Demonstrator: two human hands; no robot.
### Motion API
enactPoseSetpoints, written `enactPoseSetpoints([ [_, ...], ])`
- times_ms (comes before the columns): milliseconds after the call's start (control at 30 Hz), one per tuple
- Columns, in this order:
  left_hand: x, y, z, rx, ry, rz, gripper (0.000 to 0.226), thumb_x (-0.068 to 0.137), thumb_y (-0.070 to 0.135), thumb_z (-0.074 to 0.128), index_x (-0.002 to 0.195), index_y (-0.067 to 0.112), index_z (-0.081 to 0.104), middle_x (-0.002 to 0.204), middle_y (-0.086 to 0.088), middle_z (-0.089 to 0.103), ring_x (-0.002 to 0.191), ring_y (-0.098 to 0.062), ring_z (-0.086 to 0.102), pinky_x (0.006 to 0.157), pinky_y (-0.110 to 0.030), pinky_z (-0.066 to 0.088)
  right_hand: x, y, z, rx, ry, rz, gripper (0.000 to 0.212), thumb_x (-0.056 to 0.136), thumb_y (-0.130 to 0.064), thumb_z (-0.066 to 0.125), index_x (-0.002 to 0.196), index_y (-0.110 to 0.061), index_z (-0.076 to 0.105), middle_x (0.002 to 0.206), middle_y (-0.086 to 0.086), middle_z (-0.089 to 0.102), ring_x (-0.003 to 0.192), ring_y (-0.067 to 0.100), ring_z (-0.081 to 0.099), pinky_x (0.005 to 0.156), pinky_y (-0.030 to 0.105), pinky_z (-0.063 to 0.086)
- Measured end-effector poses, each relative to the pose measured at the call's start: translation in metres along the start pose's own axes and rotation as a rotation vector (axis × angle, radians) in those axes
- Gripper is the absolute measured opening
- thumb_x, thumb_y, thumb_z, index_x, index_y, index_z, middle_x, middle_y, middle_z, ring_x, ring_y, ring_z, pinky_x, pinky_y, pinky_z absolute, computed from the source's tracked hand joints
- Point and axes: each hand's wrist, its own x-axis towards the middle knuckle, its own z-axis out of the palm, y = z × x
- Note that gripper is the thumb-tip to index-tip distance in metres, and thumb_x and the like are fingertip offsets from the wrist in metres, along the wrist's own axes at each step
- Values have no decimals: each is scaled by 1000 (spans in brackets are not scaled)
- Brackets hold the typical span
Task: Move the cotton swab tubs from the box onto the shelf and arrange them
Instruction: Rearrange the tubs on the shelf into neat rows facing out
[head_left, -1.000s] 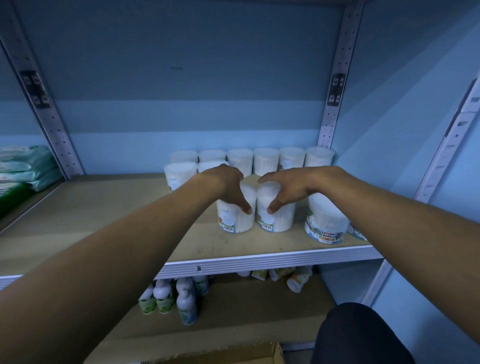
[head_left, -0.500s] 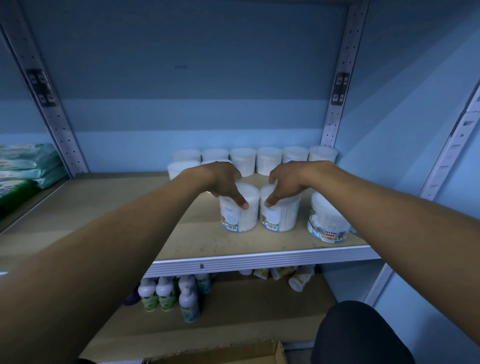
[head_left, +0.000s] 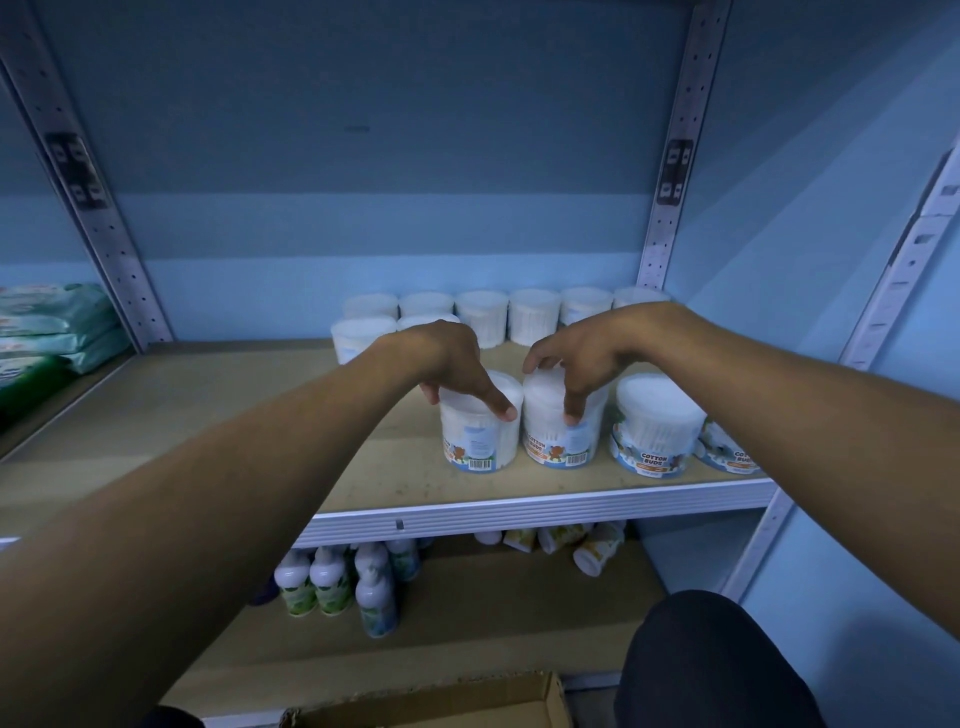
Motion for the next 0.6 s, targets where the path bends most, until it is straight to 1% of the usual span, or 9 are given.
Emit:
enactPoseSetpoints([
  [67,-3,5,2,33,6,-23,85,56,79,75,106,12,60,96,-2,66,68,-17,72,62,-27,51,-2,2,0,1,-33,-8,92,79,-22,83,154,-32,30,158,-7,36,142,20,37,113,36,34],
  [133,-8,10,4,45,-1,-33,85,61,79,72,109,10,57,96,-4,62,71,-20,71,63,-27,52,-5,3,0,12,-52,-10,96,78,-20,83,155,-33,27,160,-7,33,144,21,35,114,37,33],
  [200,-11,13,4,32,-18,-26,94,64,78,70,126,9,54,115,-7,59,81,-24,70,71,-30,57,-8,4,0,23,-31,-7,98,77,-30,85,155,-35,26,160,-6,33,144,22,36,115,38,33],
  [267,-12,12,2,-1,-9,1,105,63,77,72,142,12,45,136,-4,52,91,-25,65,80,-33,59,-11,4,-1,14,35,11,95,76,-48,82,154,-36,30,158,-6,35,142,22,38,113,37,35],
  [333,-9,9,-3,-61,-26,43,109,64,72,76,149,16,37,148,0,44,103,-26,61,88,-35,58,-13,3,-1,-2,100,32,91,74,-62,77,151,-33,37,156,-6,39,140,21,41,112,38,36],
  [400,-5,6,-7,-123,-67,77,110,61,65,82,151,22,36,153,2,40,117,-27,58,93,-36,56,-12,1,-1,-41,124,48,89,74,-69,72,148,-29,43,151,-4,45,135,23,45,109,39,39],
  [433,-3,4,-7,-136,-75,83,111,57,63,85,150,25,38,152,3,41,118,-27,59,93,-37,56,-10,0,-1,-58,127,55,88,74,-72,70,146,-27,46,148,-3,48,133,24,48,107,40,42],
  [500,1,3,-6,-115,-73,86,110,52,60,88,146,29,43,148,4,46,113,-28,63,92,-37,57,-6,-3,1,-72,126,73,88,72,-74,70,142,-24,52,144,-1,53,127,25,53,104,41,46],
  [600,3,4,-3,-62,-65,95,104,53,58,89,143,28,47,142,3,53,107,-28,66,90,-38,58,-1,-6,5,-71,116,92,88,70,-73,72,138,-21,55,138,1,57,121,26,58,101,41,49],
])
